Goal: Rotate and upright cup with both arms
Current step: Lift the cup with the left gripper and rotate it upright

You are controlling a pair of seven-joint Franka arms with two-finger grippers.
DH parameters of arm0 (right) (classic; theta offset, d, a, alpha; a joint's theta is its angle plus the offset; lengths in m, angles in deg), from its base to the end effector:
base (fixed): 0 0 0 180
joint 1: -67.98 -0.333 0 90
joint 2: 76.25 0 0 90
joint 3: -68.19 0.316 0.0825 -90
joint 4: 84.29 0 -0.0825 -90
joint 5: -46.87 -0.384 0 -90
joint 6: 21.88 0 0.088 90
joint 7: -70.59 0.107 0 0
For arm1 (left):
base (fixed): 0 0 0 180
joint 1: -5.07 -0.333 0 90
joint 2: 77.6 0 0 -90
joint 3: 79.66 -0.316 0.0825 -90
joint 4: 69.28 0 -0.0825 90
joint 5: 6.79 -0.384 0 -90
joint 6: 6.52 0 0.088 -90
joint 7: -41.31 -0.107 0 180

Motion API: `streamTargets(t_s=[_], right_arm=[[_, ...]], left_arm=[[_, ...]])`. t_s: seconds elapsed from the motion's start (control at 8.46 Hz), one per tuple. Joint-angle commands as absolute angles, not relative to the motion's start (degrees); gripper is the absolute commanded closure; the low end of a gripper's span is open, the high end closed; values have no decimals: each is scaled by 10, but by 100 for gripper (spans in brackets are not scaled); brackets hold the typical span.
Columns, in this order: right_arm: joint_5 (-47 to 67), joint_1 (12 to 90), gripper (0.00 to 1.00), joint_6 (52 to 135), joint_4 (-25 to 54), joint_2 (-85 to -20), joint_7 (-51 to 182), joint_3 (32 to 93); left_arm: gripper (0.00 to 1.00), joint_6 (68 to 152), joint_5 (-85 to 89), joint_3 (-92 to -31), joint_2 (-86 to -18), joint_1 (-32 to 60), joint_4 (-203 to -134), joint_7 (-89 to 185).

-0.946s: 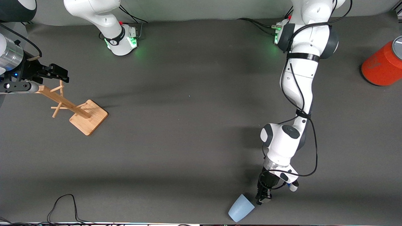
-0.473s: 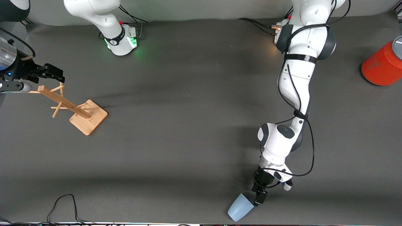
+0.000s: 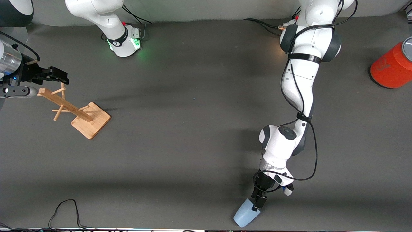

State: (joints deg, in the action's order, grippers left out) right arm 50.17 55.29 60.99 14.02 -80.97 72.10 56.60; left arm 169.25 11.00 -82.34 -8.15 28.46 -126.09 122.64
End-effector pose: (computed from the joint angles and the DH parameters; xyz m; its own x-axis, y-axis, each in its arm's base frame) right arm 0.5118 -0.0008 0.5907 0.9824 -0.0109 -0.1864 -0.0023 -0.9989 0.0459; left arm 0.7690 -0.2851 0.2019 0.3003 0.9494 -0.0914 0.6400 -0.1296 0.7574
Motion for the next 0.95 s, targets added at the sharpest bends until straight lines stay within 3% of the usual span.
streamTargets(t_s=[0.0, 0.24, 0.59, 0.83], right_arm=[[489, 555, 0, 599, 127, -807, 709, 564], [489, 555, 0, 600, 128, -809, 709, 563], [487, 553, 0, 601, 130, -811, 714, 565], [488, 553, 0, 600, 129, -815, 714, 565]], left_arm=[[30, 1690, 104, -829, -55, 282, -1225, 1231], [69, 1691, 104, -830, -40, 282, -1214, 1231], [74, 1688, 104, -830, -39, 282, -1206, 1230], [93, 1688, 104, -830, -40, 282, -1204, 1230]])
